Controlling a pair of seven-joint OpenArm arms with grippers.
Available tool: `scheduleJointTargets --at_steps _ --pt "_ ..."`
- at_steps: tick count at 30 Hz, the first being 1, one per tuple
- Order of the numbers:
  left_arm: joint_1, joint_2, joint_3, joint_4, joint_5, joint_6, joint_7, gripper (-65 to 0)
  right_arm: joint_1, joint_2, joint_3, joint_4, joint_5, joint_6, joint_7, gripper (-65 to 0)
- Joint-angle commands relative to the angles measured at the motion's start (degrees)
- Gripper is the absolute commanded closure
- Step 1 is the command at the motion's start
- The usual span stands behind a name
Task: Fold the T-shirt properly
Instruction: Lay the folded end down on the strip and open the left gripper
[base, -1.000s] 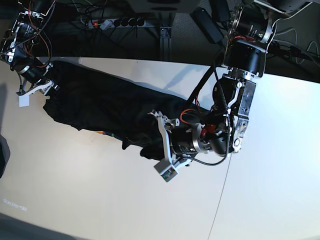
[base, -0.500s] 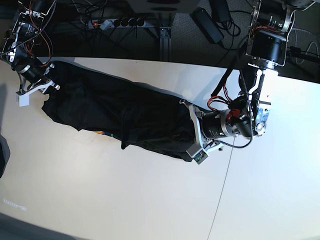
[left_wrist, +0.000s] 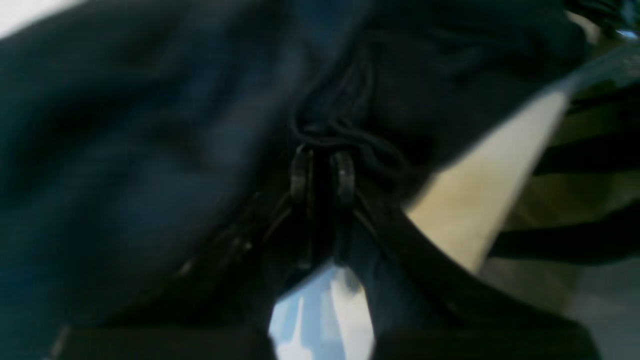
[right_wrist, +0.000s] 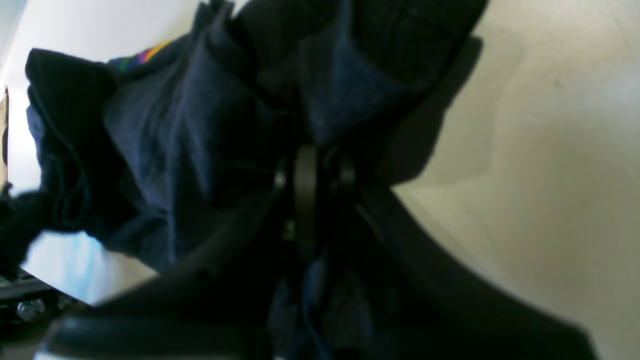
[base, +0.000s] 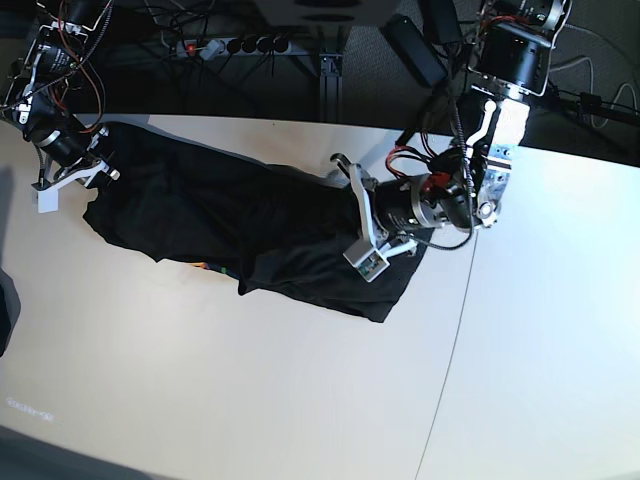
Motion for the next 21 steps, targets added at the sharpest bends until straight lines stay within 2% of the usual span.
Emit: scheduleJointTargets --at_steps 1,5,10,16,21 --pt "-0.11 1.03 1.44 0.83 -0.79 -0.42 -1.14 -5.8 0.42 0.87 0.22 0.7 0.24 4.26 0.74 0.0" --pt "0.11 3.87 6.14 0.87 0.74 -0.39 -1.16 -5.8 0.42 0.87 0.22 0.7 0.22 4.26 0.96 0.0" --pt "-0.96 6.54 6.58 0.87 0.9 -0.39 -1.07 -5.8 0.42 0.87 0.22 0.7 0.22 4.26 0.96 0.0" --pt "-1.77 6.34 5.14 1.46 0.72 -0.39 1.57 -5.8 0.42 1.03 0.22 0.7 0.87 4.24 0.96 0.0" --pt "-2.23 4.68 -0.28 4.0 -1.64 -0.42 1.51 -5.8 0.44 1.05 0.24 0.7 0.85 4.24 1.16 0.0"
